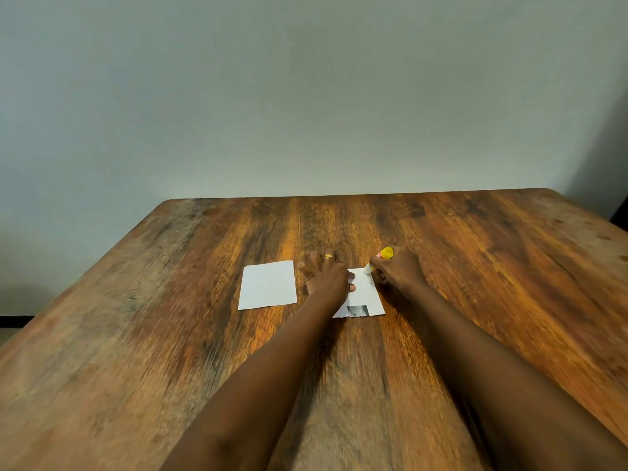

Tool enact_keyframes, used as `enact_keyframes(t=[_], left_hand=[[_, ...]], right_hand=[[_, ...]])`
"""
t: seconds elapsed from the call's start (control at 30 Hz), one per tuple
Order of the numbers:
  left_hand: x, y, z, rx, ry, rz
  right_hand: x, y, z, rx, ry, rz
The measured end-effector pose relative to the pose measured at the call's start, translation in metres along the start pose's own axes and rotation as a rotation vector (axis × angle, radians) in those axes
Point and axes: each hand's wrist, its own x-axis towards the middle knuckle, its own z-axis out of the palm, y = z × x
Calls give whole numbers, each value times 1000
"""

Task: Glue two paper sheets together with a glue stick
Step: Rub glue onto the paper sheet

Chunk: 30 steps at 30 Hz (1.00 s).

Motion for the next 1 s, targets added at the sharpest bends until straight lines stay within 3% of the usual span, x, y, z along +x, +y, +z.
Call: enact_keyframes(t=[1.0], left_hand=[[-4,1,0,50,41,-14]], right_hand=[[-48,-5,-24,-53,-78,99]])
